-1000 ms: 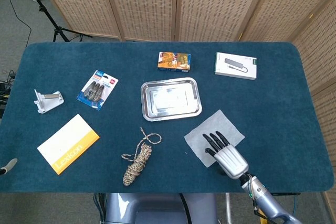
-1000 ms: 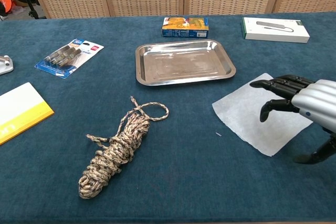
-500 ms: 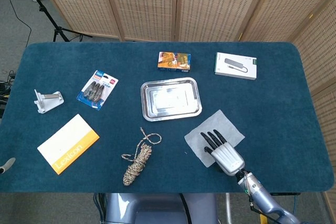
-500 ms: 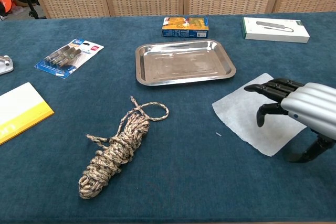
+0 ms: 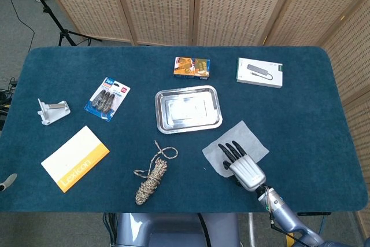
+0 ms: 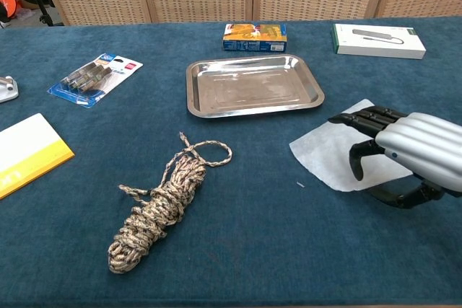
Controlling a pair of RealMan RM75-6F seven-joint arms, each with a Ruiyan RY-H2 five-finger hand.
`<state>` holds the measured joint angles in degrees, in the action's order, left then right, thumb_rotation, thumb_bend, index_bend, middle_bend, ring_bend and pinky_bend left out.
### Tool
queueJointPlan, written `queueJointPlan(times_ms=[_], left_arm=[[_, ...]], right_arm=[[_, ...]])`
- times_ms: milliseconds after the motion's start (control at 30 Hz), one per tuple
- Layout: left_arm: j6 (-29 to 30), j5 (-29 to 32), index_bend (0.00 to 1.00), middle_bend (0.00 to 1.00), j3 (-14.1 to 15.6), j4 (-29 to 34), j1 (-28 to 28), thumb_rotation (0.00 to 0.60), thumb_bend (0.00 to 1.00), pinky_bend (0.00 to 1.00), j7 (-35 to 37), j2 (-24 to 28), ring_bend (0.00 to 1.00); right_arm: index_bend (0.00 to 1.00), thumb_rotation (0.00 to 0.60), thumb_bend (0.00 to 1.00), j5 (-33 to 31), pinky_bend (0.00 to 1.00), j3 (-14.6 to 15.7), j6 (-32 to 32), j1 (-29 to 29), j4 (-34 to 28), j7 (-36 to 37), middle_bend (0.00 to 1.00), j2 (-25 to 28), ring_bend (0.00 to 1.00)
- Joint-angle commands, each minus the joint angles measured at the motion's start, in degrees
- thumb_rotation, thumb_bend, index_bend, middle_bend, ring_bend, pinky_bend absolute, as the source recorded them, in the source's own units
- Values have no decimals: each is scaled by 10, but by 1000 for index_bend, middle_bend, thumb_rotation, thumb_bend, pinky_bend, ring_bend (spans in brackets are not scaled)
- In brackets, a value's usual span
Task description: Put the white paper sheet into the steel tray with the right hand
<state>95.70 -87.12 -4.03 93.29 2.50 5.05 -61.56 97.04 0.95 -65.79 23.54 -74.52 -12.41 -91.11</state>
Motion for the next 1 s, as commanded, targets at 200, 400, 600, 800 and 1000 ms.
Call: queueJointPlan(times_ms=[200,400,600,800,1000], left_arm=[[3,-2,0,0,0,-1,1,600,0,0,4,1,0],[4,-1,0,0,-1,-1,2,600,0,0,9,3,0],[6,-2,0,0,-1,-2,4,600,0,0,16,5,0],[10,-3,0,0,-1,-2,6,600,0,0,24,7,0],[22,-11,0,0,1,-1,11,600,0,0,37,11,0]], right_arm=[[575,600,442,-6,0,3,-8,3,6,29,74,-13,0],[657,600,448,-15,0,-13,-28,6,11,62,122,-29,0],[701,600,533,-34,0,-49,-56,11,-18,72,157,-23,0],[712,600,615,-53,0,-82,-77,13,-60,69,169,1,0],[712,600,644,-94,0,-158,-97,27,-165,18,169,61,0]])
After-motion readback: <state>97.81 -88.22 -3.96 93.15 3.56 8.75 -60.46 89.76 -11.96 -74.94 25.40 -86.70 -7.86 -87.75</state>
